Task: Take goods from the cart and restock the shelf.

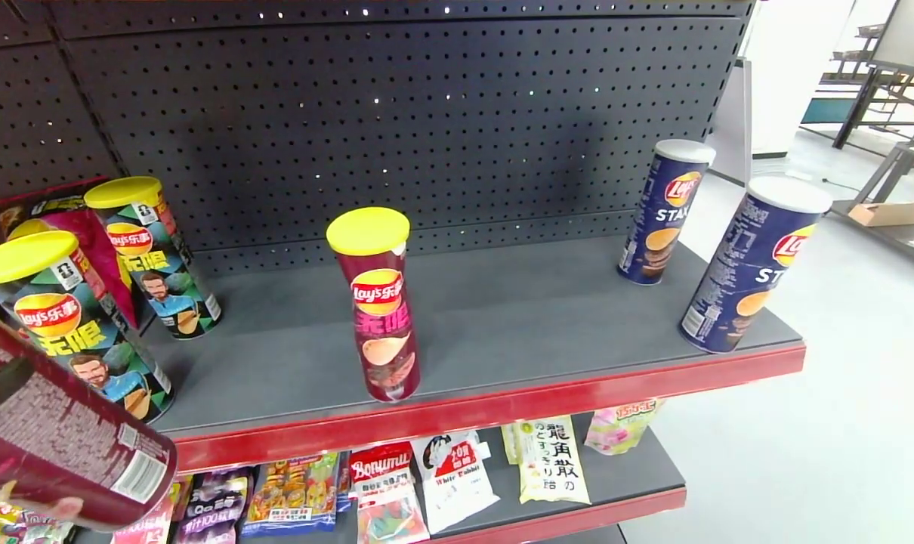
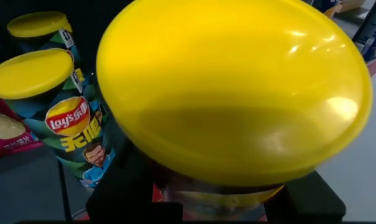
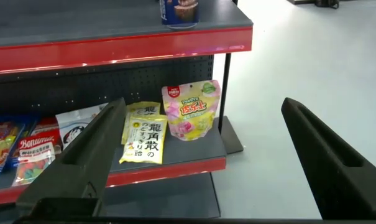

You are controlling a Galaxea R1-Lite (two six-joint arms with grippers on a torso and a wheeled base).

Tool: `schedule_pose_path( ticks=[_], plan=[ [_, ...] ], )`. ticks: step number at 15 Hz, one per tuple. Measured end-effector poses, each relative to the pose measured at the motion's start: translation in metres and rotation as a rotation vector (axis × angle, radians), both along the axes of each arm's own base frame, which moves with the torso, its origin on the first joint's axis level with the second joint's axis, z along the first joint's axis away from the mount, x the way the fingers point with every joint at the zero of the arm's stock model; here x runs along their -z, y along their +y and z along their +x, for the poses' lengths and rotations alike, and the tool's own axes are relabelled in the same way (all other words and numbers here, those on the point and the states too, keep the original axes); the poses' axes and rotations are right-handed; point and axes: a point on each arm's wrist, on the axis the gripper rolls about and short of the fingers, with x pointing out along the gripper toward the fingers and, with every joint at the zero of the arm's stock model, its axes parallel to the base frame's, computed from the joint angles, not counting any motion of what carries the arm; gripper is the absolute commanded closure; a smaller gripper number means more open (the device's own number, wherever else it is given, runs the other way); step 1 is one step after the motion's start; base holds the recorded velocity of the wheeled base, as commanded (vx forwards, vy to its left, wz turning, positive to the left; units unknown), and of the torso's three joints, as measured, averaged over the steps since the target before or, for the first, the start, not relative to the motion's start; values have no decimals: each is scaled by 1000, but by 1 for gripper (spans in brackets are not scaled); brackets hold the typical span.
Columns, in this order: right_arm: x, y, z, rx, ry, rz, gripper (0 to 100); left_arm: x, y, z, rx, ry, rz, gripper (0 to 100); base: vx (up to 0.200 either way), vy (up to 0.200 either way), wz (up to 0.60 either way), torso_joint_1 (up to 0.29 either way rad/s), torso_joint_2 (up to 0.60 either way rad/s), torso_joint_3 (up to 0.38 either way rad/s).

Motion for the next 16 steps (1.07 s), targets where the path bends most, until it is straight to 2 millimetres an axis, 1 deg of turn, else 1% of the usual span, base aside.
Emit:
schedule_pose_path(
  ticks=[2, 5, 10, 16],
  plan=[
    [0, 0, 0, 0, 0, 0, 0, -7, -1, 18, 3, -3, 4, 100, 0, 0, 0, 0, 0, 0],
    [0, 0, 0, 0, 0, 0, 0, -11, -3, 59, 3, -3, 7, 100, 0, 0, 0, 0, 0, 0],
    [0, 0, 0, 0, 0, 0, 0, -5, -15, 128, 57, 4, 8, 100, 0, 0, 0, 0, 0, 0],
    [0, 0, 0, 0, 0, 0, 0, 2, -30, 198, 141, 80, -1, 100, 0, 0, 0, 0, 0, 0]
  ],
)
